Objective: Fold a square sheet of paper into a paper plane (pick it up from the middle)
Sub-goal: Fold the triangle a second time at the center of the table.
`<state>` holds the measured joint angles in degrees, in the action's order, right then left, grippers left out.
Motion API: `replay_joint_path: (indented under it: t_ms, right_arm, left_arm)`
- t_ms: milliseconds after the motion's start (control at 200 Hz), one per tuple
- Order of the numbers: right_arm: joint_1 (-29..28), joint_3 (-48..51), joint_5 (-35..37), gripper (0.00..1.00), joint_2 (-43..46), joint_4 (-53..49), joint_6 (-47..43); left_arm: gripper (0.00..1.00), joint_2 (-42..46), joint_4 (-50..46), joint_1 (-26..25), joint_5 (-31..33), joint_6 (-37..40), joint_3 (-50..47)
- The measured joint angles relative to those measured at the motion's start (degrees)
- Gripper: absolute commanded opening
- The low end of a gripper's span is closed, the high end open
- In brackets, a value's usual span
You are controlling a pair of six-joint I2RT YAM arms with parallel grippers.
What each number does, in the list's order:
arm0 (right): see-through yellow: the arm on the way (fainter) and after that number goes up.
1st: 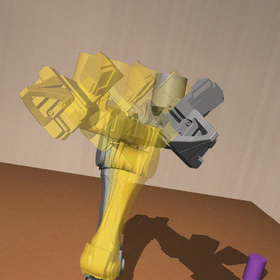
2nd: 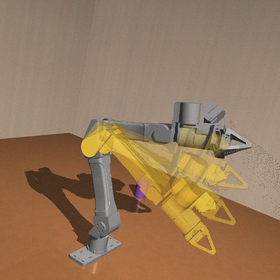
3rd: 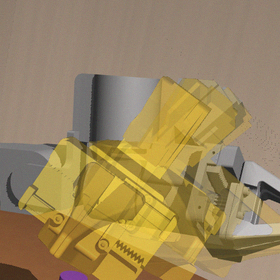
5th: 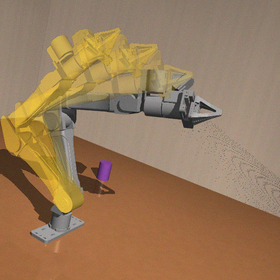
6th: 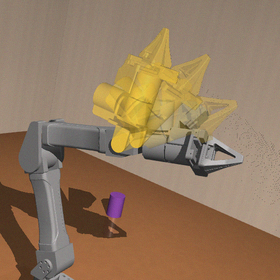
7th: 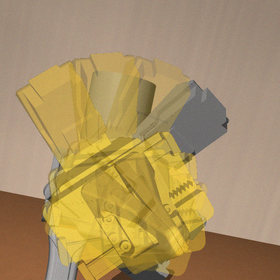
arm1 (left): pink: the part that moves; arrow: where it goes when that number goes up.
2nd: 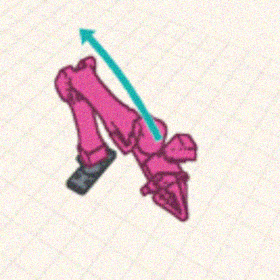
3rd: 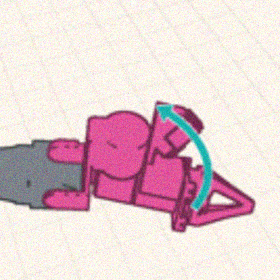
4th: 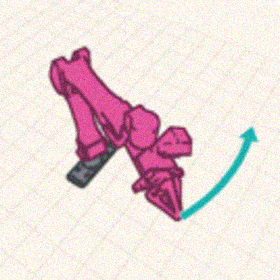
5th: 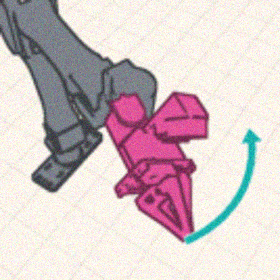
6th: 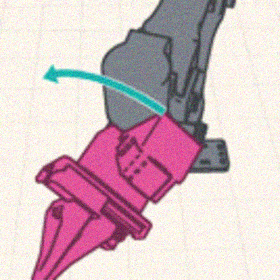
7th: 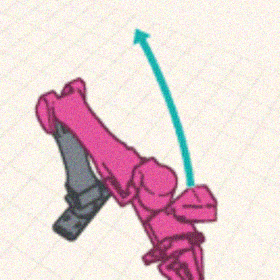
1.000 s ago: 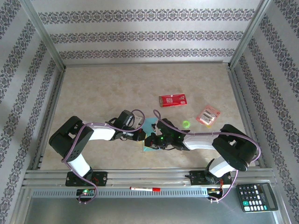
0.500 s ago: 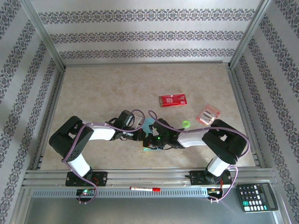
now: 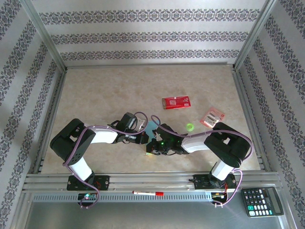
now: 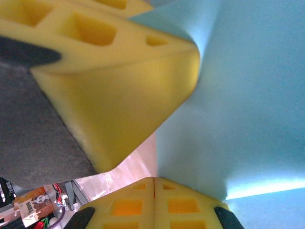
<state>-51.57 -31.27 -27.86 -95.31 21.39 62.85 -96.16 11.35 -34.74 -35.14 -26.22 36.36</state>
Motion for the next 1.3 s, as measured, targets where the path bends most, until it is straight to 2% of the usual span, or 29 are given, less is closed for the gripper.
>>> replay_joint_path:
  t_ms: [315, 585, 1299]
  right_arm:
    - [-2.0, 0.8, -0.8, 0.00, 2.0, -0.8, 0.0]
    - [5.2, 1.0, 0.3, 0.00, 7.8, -1.7, -0.2]
    - [10.9, -1.6, 1.7, 0.00, 1.2, -5.3, -4.4]
  left_arm:
    - [0.00, 0.0, 0.0, 0.0, 0.0, 0.0, 0.0]
    - [0.00, -0.1, -0.2, 0.0, 0.0, 0.0, 0.2]
    - [0.00, -0.3, -0.4, 0.0, -0.3, 0.0, 0.4]
